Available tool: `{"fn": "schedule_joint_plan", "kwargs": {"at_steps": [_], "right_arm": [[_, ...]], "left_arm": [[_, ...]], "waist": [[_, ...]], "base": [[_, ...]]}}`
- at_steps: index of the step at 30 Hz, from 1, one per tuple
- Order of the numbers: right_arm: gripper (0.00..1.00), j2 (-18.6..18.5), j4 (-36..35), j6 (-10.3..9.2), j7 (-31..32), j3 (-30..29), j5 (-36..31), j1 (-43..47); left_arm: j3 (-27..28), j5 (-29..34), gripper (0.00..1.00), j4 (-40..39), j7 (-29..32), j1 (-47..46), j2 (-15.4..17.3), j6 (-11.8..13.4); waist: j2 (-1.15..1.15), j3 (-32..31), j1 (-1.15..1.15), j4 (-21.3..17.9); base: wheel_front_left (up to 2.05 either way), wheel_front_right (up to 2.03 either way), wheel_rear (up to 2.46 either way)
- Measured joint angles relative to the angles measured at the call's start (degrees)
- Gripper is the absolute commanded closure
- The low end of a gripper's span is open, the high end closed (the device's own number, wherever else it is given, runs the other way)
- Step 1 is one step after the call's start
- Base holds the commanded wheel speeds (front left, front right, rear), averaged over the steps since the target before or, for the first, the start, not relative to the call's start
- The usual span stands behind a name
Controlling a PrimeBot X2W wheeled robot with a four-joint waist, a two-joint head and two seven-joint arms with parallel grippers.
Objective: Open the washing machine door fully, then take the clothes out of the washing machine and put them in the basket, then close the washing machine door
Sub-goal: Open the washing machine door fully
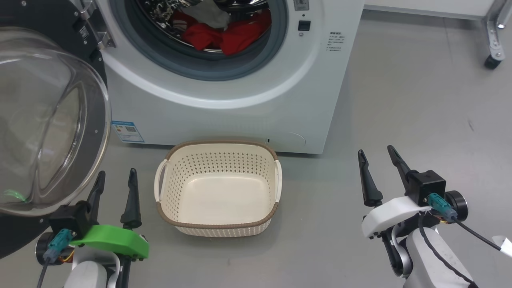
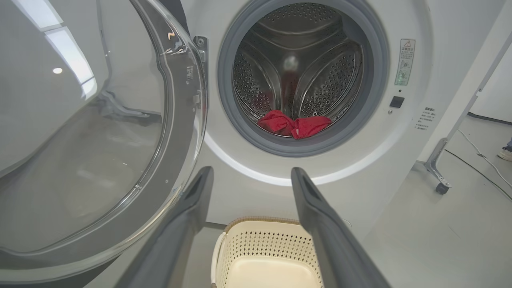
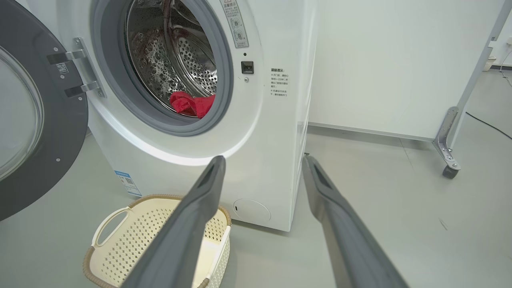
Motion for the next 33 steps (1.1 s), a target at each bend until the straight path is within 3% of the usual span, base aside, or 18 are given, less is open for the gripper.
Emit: {"fn": "schedule_joint_plan", "kwargs": {"at_steps": [22, 33], "right_arm": [[0.0, 0.2, -3.3, -0.91, 0.0, -1.5, 0.3, 7.1], [0.0, 0.5, -6.2, -1.38, 0.0, -3.1, 0.2, 9.2]], "left_arm": [[3.3, 2.4, 0.0, -0.5, 0.1, 8.4, -0.1, -0.1], [4.1, 4.2, 0.0, -1.5, 0.1, 10.8, -0.1, 0.1]], "waist": [[0.0, -5.3, 0.0, -11.2], [0.0, -6.7, 0.0, -12.1]], "base": [[0.0, 0.0, 0.0], [0.0, 0.0, 0.0]]}}
